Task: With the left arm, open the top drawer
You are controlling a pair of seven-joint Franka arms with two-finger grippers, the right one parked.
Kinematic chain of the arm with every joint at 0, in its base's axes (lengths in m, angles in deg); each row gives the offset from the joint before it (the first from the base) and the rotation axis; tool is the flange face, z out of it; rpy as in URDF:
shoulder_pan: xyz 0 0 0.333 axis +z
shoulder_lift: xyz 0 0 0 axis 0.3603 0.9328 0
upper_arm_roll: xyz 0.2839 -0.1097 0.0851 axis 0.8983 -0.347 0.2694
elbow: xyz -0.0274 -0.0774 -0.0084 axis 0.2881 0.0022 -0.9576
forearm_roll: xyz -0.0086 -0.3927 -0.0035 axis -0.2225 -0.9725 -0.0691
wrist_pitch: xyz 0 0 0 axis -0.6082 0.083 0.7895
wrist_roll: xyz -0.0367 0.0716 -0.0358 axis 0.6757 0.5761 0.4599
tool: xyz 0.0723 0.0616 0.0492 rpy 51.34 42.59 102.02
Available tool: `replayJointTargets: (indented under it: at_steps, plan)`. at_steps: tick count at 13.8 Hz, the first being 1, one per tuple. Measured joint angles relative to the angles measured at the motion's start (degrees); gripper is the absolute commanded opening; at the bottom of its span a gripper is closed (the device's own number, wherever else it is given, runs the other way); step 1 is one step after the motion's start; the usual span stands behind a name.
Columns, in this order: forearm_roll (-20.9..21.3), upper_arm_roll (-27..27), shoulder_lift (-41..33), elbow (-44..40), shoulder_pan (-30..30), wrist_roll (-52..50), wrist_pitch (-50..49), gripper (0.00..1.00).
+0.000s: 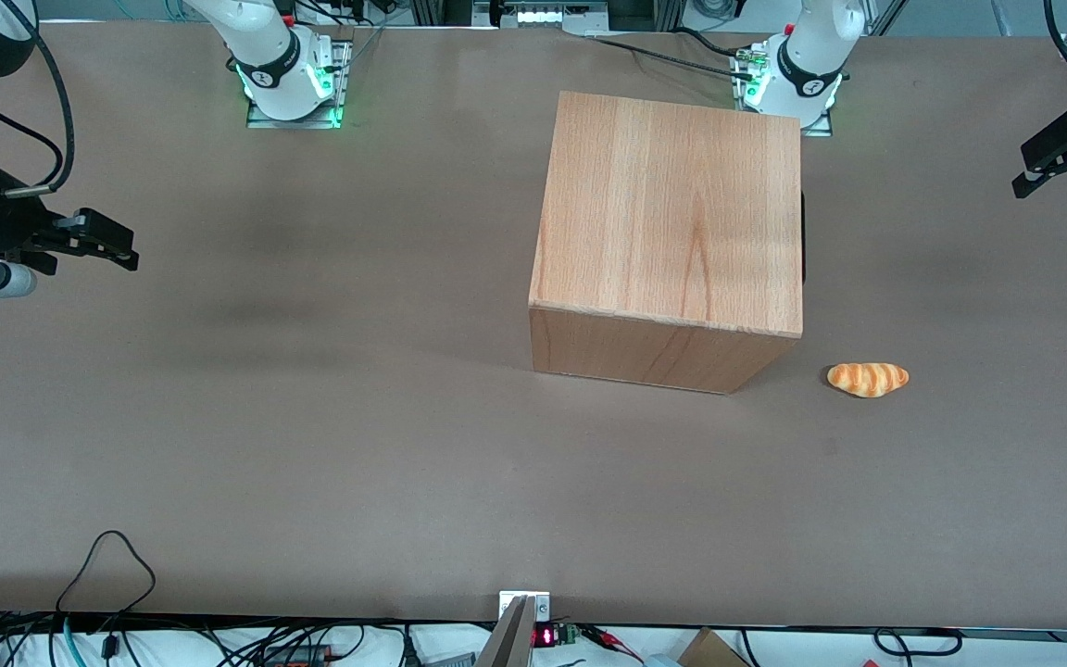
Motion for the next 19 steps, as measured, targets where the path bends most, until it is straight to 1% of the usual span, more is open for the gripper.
replayJointTargets:
  at_steps: [10,14,16,18,19]
  plan:
    - [0.0,-0.03,0.22,-0.67,0.0,0.01,-1.57,1.0]
    - [-0.23,-0.05,1.02,-0.64,0.0,0.01,-4.02,1.0]
    - [-1.32,-0.07,1.98,-0.56,0.0,-0.13,-5.0,1.0]
    - [-4.5,-0.06,2.98,0.07,-0.01,-0.95,-5.43,1.0]
    - [-5.44,-0.08,3.4,0.7,-0.01,-1.09,-5.43,1.0]
